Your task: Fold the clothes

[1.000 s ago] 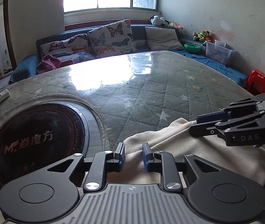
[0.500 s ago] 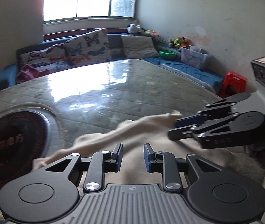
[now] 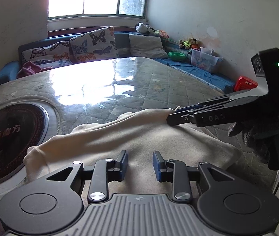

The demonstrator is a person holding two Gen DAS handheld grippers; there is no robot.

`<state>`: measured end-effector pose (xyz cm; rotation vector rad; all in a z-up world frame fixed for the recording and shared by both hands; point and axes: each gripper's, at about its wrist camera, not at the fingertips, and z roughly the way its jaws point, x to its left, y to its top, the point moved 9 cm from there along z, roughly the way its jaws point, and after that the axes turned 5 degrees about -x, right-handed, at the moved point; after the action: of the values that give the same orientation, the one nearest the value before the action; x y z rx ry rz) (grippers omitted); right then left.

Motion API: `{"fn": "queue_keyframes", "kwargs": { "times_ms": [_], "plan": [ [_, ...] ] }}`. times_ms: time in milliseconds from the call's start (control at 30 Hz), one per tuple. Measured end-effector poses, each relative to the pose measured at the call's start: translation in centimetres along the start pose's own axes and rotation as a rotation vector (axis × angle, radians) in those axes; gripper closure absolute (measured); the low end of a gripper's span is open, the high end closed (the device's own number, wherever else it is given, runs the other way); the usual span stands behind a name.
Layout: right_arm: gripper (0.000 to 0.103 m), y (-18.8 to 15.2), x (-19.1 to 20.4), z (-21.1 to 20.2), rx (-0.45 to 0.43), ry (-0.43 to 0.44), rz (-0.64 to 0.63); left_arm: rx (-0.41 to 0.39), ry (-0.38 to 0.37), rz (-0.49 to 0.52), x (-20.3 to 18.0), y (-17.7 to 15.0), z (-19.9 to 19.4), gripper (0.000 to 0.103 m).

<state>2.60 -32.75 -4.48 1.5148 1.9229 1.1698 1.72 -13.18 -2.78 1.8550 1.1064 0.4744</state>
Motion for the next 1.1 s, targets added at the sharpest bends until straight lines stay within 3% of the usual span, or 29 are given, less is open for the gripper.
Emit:
{"fn": "queue_keyframes", "kwargs": {
  "times_ms": [300, 433, 533, 633, 767, 900, 1100],
  "plan": [
    [0.074, -0.1, 2.0, -2.7, -0.018, 0.036, -0.058, -0.036, 0.135, -0.14, 6.5, 0.0, -3.1, 0.069],
    [0.066, -1.0, 2.9, -3.4, -0.012, 0.028, -0.104, -0.031, 0.221, -0.122, 8.7, -0.9, -3.7, 0.069],
    [0.066, -1.7, 3.6, -3.9, -0.007, 0.022, -0.138, -0.041, 0.231, -0.114, 8.6, -1.0, -4.9, 0.069],
    [0.066, -2.3, 4.3, -4.5, -0.002, 0.015, -0.173, -0.099, 0.226, -0.065, 7.0, 0.1, -6.6, 0.069],
    [0.066, -3.0, 5.3, -4.7, -0.006, 0.025, -0.192, -0.14, 0.132, -0.02, 3.6, 1.0, -7.3, 0.069],
    [0.066, -3.7, 6.2, -5.0, -0.009, 0.035, -0.211, -0.12, 0.054, 0.035, 0.7, 0.1, -6.1, 0.069],
    [0.065, -4.7, 7.7, -5.4, -0.015, 0.05, -0.24, -0.028, 0.034, 0.063, -0.3, -2.9, -4.1, 0.069]
  ]
}}
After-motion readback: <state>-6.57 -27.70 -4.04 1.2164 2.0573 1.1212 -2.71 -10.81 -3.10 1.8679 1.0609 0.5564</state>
